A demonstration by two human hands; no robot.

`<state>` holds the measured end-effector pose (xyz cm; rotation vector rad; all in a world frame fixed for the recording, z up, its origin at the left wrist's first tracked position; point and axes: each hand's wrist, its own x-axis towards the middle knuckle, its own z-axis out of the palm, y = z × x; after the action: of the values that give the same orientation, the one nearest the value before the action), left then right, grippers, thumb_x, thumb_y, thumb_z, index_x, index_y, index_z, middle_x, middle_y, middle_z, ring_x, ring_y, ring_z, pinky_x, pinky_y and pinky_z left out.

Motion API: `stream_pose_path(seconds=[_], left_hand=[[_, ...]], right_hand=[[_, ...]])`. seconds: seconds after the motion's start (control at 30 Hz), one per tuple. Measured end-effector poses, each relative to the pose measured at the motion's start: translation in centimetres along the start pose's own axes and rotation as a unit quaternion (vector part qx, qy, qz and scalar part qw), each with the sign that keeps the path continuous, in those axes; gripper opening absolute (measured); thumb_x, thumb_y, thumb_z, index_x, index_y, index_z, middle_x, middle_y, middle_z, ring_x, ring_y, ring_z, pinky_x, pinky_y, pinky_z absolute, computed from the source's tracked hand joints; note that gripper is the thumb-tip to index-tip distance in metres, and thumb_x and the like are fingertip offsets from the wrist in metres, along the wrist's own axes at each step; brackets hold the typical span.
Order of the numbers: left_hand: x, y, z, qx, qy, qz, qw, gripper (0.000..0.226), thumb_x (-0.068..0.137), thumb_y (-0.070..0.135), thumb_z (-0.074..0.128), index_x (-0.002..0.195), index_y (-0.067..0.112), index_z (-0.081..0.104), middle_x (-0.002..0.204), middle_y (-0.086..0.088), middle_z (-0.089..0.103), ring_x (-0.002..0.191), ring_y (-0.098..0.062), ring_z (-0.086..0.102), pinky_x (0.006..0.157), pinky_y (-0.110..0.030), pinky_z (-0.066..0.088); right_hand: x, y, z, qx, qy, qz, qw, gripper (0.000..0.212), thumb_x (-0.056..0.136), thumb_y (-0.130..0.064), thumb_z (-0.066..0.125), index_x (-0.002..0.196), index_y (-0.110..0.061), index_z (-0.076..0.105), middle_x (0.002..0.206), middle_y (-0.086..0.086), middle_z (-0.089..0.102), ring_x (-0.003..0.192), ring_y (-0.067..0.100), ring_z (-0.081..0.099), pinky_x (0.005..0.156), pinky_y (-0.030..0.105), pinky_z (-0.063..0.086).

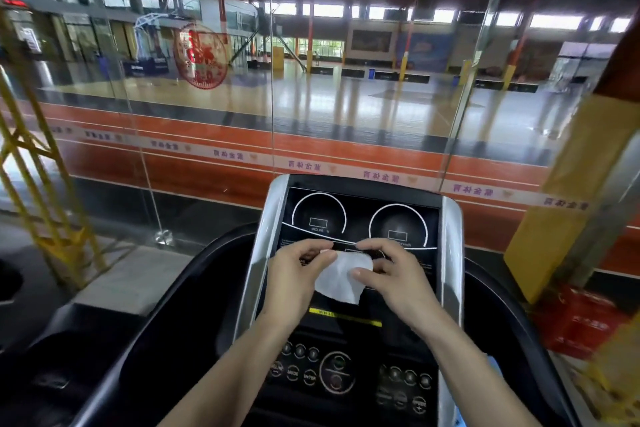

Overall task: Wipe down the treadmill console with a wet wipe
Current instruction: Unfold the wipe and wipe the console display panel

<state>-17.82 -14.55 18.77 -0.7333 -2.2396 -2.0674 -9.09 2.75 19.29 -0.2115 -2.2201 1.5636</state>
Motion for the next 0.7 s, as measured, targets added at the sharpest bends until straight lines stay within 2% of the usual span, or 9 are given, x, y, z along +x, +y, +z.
stream_pose_path(seconds=[0.13, 0.23, 0.3, 0.37, 0.43, 0.5, 0.57, 0.63, 0.7], left_hand=[[3.5, -1.2, -3.3, 0.044, -0.044, 0.014, 0.998, 0.026, 0.087, 0.024, 0.084, 0.111, 0.033, 0.079, 0.09, 0.017, 0.077, 0.09, 0.003, 0.069, 0.086, -0.019, 0.052], [5.6, -1.8, -5.1, 0.107, -0.057, 0.064, 0.991, 0.015, 0.087, 0.03, 0.084, 0.1, 0.038, 0.081, 0.086, 0.023, 0.072, 0.086, 0.001, 0.067, 0.084, -0.027, 0.053], [6.6, -1.8, -6.0, 0.132, -0.075, 0.094, 0.984, 0.006, 0.089, 0.032, 0.081, 0.09, 0.038, 0.079, 0.088, 0.025, 0.07, 0.086, 0.0, 0.066, 0.082, -0.03, 0.053], [7.5, -1.8, -6.8, 0.129, -0.092, 0.107, 0.982, 0.01, 0.091, 0.028, 0.079, 0.083, 0.032, 0.076, 0.089, 0.025, 0.07, 0.084, -0.001, 0.066, 0.078, -0.026, 0.052], [8.6, -2.1, -7.5, 0.11, -0.107, 0.099, 0.983, 0.012, 0.093, 0.027, 0.077, 0.082, 0.03, 0.073, 0.086, 0.015, 0.072, 0.082, -0.004, 0.066, 0.075, -0.021, 0.05], [9.6, -2.4, -8.0, 0.089, -0.128, 0.072, 0.985, 0.009, 0.095, 0.028, 0.075, 0.086, 0.027, 0.073, 0.086, 0.007, 0.074, 0.081, -0.005, 0.067, 0.074, -0.02, 0.05], [10.5, -2.7, -8.2, 0.05, -0.142, 0.041, 0.988, 0.01, 0.095, 0.026, 0.076, 0.085, 0.023, 0.074, 0.082, 0.004, 0.075, 0.078, -0.005, 0.068, 0.074, -0.023, 0.05], [11.2, -2.9, -8.2, 0.02, -0.142, 0.023, 0.989, 0.012, 0.093, 0.024, 0.077, 0.082, 0.024, 0.074, 0.079, 0.009, 0.075, 0.078, -0.004, 0.069, 0.077, -0.023, 0.049], [11.7, -3.0, -8.2, 0.015, -0.137, 0.018, 0.99, 0.012, 0.093, 0.025, 0.078, 0.082, 0.025, 0.075, 0.082, 0.009, 0.076, 0.082, -0.007, 0.071, 0.079, -0.025, 0.051]], right_hand=[[2.3, -0.6, 2.4, -0.056, 0.014, -0.029, 0.998, 0.033, 0.088, -0.009, 0.084, 0.111, -0.031, 0.077, 0.12, -0.01, 0.07, 0.099, 0.007, 0.072, 0.089, 0.025, 0.056], [3.9, -0.9, 4.1, -0.138, 0.052, -0.035, 0.988, 0.024, 0.092, -0.015, 0.081, 0.108, -0.032, 0.081, 0.107, -0.016, 0.075, 0.096, 0.002, 0.069, 0.087, 0.021, 0.054], [4.6, -1.3, 5.2, -0.184, 0.07, -0.052, 0.979, 0.016, 0.094, -0.017, 0.078, 0.098, -0.032, 0.082, 0.095, -0.02, 0.076, 0.091, 0.0, 0.068, 0.081, 0.018, 0.052], [5.1, -1.6, 6.1, -0.22, 0.088, -0.061, 0.97, 0.015, 0.095, -0.02, 0.076, 0.089, -0.034, 0.08, 0.09, -0.025, 0.074, 0.09, -0.002, 0.067, 0.078, 0.016, 0.05], [5.4, -2.0, 6.9, -0.215, 0.101, -0.053, 0.97, 0.014, 0.096, -0.02, 0.074, 0.087, -0.031, 0.076, 0.089, -0.021, 0.074, 0.092, -0.004, 0.064, 0.078, 0.015, 0.048], [5.8, -2.2, 7.4, -0.151, 0.097, -0.029, 0.983, 0.015, 0.099, -0.02, 0.07, 0.086, -0.027, 0.073, 0.088, -0.01, 0.074, 0.087, 0.004, 0.065, 0.078, 0.024, 0.049], [6.0, -2.4, 8.0, -0.094, 0.101, -0.009, 0.99, 0.014, 0.101, -0.022, 0.069, 0.087, -0.025, 0.072, 0.088, 0.001, 0.074, 0.085, 0.02, 0.067, 0.079, 0.036, 0.05], [6.3, -2.4, 8.5, -0.06, 0.105, 0.005, 0.993, 0.01, 0.099, -0.021, 0.072, 0.09, -0.024, 0.073, 0.091, 0.004, 0.076, 0.09, 0.027, 0.071, 0.084, 0.045, 0.055], [6.6, -2.2, 8.9, -0.031, 0.109, 0.033, 0.993, 0.007, 0.096, -0.018, 0.077, 0.091, -0.023, 0.075, 0.095, 0.003, 0.08, 0.095, 0.028, 0.074, 0.09, 0.05, 0.058]])
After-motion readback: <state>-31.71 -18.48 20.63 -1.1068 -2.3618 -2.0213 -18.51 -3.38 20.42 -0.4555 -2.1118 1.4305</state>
